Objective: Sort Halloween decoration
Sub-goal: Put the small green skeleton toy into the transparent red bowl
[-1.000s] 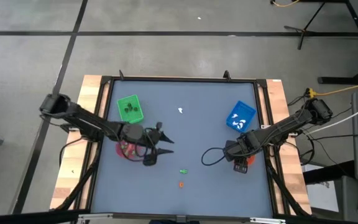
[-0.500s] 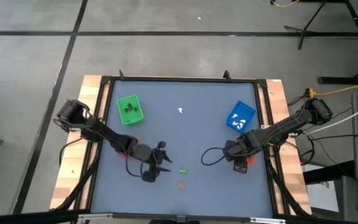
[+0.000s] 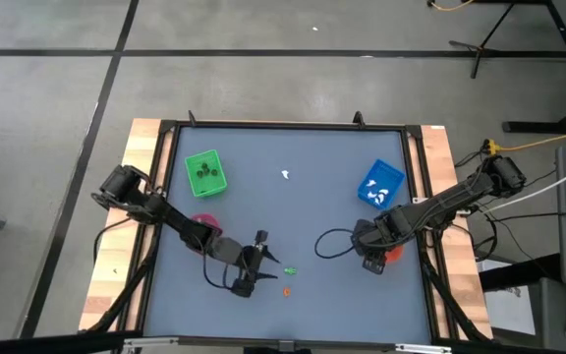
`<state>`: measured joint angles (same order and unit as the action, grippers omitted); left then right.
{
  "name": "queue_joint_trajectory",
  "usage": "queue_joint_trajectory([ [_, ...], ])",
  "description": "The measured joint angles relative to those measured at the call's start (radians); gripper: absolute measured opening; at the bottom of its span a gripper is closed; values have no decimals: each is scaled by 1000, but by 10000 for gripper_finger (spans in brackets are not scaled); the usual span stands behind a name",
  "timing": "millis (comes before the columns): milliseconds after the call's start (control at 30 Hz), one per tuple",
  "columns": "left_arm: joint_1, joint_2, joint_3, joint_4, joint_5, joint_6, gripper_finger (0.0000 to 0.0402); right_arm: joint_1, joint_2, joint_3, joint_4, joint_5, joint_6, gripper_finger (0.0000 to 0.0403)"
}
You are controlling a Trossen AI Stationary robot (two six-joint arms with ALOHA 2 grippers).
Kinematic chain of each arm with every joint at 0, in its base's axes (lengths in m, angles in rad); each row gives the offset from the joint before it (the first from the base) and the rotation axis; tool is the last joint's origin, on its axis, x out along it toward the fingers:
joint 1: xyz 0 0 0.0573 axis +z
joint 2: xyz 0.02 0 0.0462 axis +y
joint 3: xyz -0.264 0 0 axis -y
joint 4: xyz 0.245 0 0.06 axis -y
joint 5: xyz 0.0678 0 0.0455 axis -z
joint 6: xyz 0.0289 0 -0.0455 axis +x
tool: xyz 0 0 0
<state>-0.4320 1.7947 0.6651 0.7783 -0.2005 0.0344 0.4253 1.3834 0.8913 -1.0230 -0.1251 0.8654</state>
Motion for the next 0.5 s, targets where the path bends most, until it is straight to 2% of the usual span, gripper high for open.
queue_joint_trajectory([
  [100,5,0,63,-2,-3,51,178,0,0,0,13,-18,12,264],
  [300,24,15,181,-29,-35,21,178,0,0,0,31,-26,14,264],
  [500,24,144,260,-53,-35,21,178,0,0,0,31,-26,13,264],
])
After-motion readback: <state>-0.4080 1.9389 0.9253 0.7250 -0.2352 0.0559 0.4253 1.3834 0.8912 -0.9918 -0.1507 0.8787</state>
